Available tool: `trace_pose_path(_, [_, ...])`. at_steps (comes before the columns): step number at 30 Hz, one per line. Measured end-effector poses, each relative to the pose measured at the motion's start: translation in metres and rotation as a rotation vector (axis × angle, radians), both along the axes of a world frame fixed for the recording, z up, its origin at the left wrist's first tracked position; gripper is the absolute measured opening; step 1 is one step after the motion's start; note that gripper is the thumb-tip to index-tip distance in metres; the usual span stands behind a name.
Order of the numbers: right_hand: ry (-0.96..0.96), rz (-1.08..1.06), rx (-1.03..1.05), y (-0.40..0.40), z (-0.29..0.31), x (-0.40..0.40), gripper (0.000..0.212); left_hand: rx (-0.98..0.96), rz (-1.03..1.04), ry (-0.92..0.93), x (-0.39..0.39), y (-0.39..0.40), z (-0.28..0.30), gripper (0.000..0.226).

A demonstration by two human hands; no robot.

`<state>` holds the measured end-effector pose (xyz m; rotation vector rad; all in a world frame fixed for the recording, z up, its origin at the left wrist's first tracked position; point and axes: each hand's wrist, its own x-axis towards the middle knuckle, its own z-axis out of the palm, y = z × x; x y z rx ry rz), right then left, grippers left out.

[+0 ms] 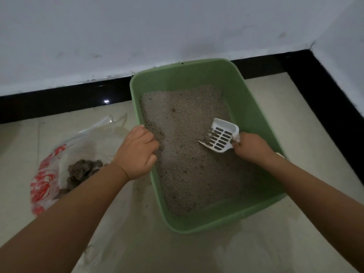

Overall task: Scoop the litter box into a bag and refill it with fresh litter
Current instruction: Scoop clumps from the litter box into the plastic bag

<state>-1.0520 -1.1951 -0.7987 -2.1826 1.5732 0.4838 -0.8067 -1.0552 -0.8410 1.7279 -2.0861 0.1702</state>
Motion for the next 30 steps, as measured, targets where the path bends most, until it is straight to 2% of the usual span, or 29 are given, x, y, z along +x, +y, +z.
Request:
trace_pose_path(5, [-0.06, 0.126, 0.034, -0.016, -0.015, 0.062, 0.023, 0.032, 0.03, -0.026, -0.002, -0.002, 0.001, 0.027])
trace_pose_path(8, [-0.106, 0.23, -0.003, -0.027, -0.016, 0.103, 0.038, 0.051, 0.052, -0.034, -0.004, -0.004, 0.004, 0.029])
trace_pose_path(13, [-0.08, 0.32, -0.008, -0.036, -0.019, 0.138, 0.039, 0.078, 0.077, -0.016, -0.006, 0.0, 0.002, 0.029])
trace_pose_path(16, [-0.209, 0.18, 0.001, -0.027, -0.028, 0.13, 0.025, 0.092, 0.085, -0.014, -0.005, 0.0, 0.001, 0.028])
trace_pose_path(20, [-0.461, -0.007, -0.006, -0.01, -0.049, 0.12, 0.031, 0.086, 0.083, -0.015, -0.004, 0.0, 0.001, 0.027])
trace_pose_path(25, [-0.712, -0.071, -0.047, 0.005, -0.056, 0.118, 0.024, 0.104, 0.084, -0.038, -0.002, 0.001, 0.002, 0.028])
trace_pose_path(28, [-0.81, -0.112, -0.065, 0.005, -0.053, 0.105, 0.012, 0.121, 0.081, -0.048, -0.001, 0.003, 0.002, 0.028])
trace_pose_path(30, [-0.797, -0.145, -0.093, 0.001, -0.049, 0.094, 0.02, 0.116, 0.079, -0.039, 0.0, 0.003, 0.001, 0.027])
